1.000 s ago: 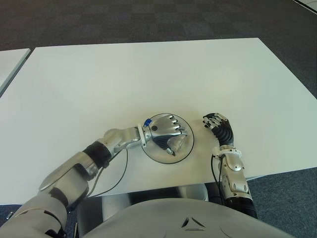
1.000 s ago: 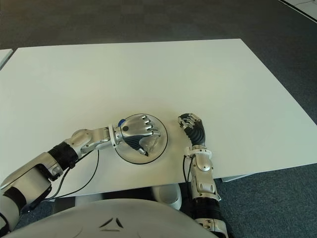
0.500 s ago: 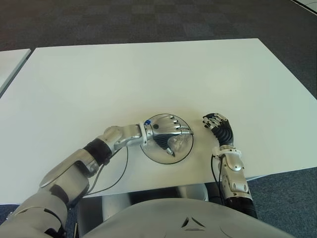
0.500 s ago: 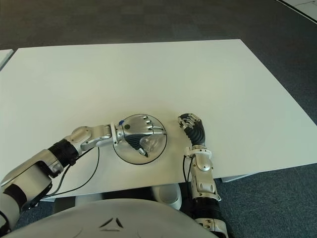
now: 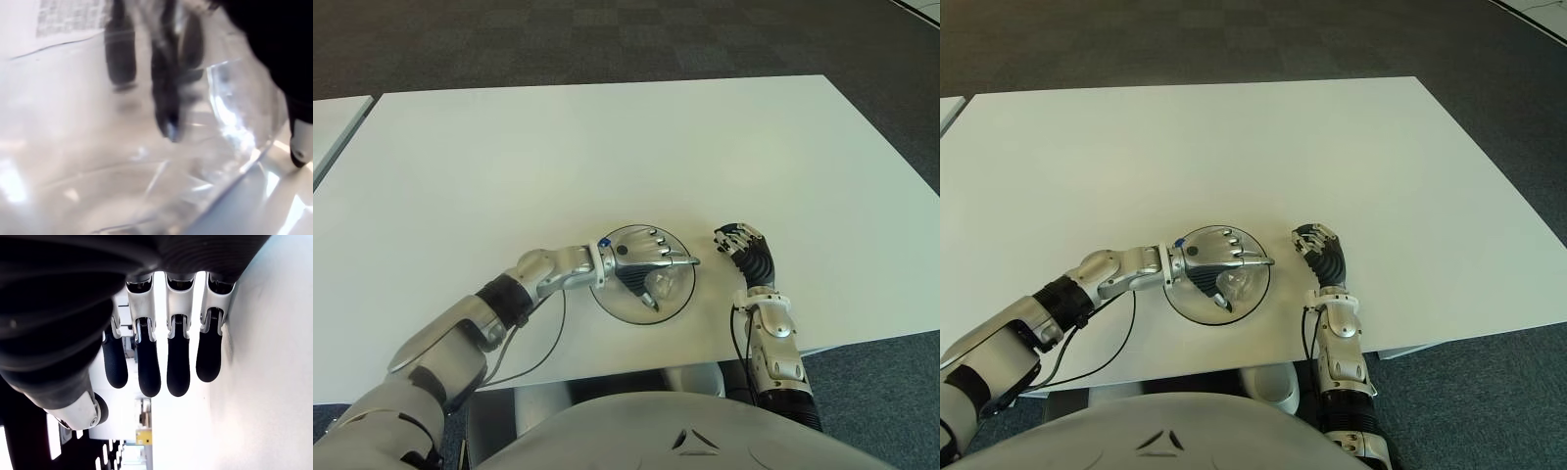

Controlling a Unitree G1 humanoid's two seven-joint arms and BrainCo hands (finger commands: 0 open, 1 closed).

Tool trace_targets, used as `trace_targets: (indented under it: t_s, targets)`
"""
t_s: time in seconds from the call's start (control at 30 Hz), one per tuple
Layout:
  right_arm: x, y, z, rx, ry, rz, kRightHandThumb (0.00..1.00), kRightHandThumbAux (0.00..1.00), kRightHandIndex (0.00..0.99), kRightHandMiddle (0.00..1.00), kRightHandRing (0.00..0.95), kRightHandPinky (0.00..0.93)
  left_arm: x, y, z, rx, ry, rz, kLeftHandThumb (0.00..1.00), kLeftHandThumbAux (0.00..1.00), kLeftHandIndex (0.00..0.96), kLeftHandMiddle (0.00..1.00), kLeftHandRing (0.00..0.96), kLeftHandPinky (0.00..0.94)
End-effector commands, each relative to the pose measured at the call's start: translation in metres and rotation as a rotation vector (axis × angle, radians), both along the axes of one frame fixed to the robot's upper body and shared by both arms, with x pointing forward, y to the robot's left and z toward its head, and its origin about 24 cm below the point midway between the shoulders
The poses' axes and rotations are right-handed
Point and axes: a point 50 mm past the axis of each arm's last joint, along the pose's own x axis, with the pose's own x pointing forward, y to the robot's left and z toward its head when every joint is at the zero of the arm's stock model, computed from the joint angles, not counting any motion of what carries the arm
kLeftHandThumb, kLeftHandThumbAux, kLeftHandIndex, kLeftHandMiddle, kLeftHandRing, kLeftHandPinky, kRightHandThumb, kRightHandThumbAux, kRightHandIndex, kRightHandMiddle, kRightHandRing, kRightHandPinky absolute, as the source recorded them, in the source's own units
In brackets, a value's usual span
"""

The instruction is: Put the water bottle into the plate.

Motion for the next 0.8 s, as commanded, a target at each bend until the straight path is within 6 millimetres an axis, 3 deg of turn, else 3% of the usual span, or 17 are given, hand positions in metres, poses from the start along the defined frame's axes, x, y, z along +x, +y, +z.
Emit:
trace_targets:
  t_s: [0.03, 0.8]
  targets:
    - [-0.0055, 0.0007, -0.0109, 0.007, 0.066, -0.004, 0.701, 0.737, 0.419, 0.457, 0.465, 0.481, -0.0087, 0.0135, -0.0180, 0.086, 0.031, 0.022, 0.122, 0.474, 0.000, 0.000, 0.000, 0.000]
    - [-0.0049, 0.0009, -0.0107, 0.005, 0.070, -0.007, 0.700, 0.736, 0.418, 0.451, 0.462, 0.478, -0.0088, 0.0143, -0.0168, -0.038, -0.064, 0.036, 0.097, 0.322, 0.000, 0.000, 0.000, 0.000]
